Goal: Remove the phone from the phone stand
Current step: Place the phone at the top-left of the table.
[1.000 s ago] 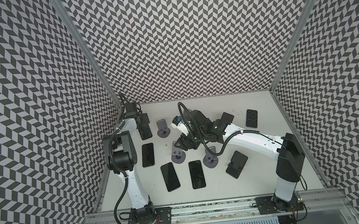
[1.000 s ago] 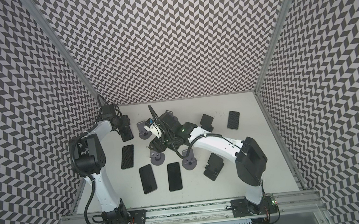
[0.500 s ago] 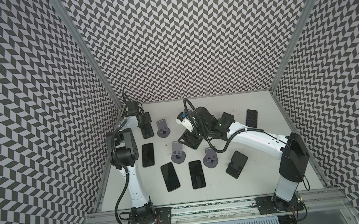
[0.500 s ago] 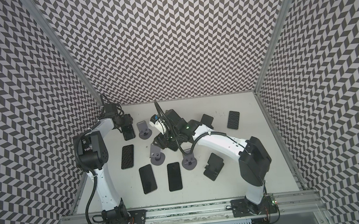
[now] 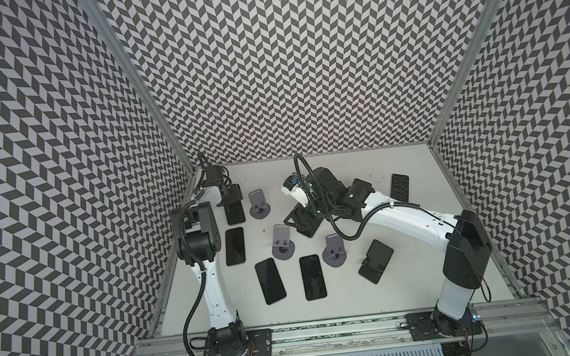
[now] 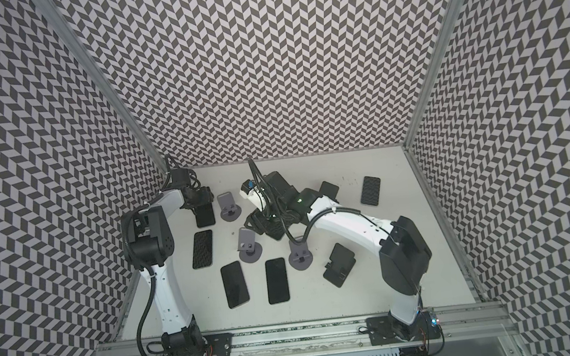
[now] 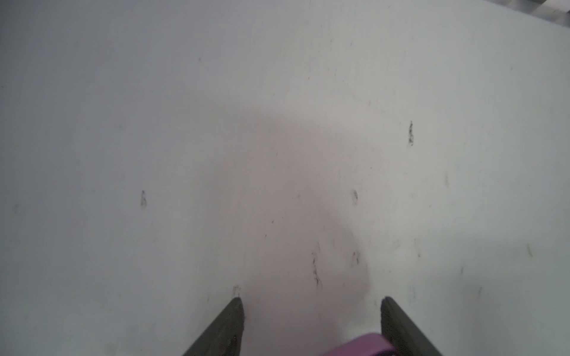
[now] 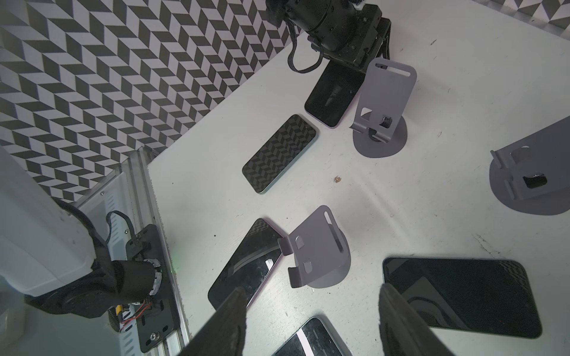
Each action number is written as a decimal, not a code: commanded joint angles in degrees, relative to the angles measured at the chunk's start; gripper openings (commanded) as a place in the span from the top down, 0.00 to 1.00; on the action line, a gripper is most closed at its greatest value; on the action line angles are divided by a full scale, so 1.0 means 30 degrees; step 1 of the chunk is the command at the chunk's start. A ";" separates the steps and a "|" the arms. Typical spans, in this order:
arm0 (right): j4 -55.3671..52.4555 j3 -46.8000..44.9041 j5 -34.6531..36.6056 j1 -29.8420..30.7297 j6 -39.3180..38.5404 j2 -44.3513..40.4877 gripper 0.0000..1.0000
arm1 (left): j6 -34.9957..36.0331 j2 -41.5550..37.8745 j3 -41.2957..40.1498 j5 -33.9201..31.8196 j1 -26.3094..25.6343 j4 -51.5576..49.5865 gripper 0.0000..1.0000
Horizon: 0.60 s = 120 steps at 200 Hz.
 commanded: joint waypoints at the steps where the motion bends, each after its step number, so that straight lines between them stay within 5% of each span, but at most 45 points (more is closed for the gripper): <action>1: 0.0755 0.0262 -0.0218 -0.0059 -0.0155 0.0065 0.34 | 0.0121 0.0160 -0.0233 0.0096 -0.0011 0.0004 0.47; 120: 0.0255 0.1309 0.0287 -0.0044 0.0257 0.0684 0.32 | -0.1212 -0.0216 -0.0439 0.1241 0.0221 0.1356 0.23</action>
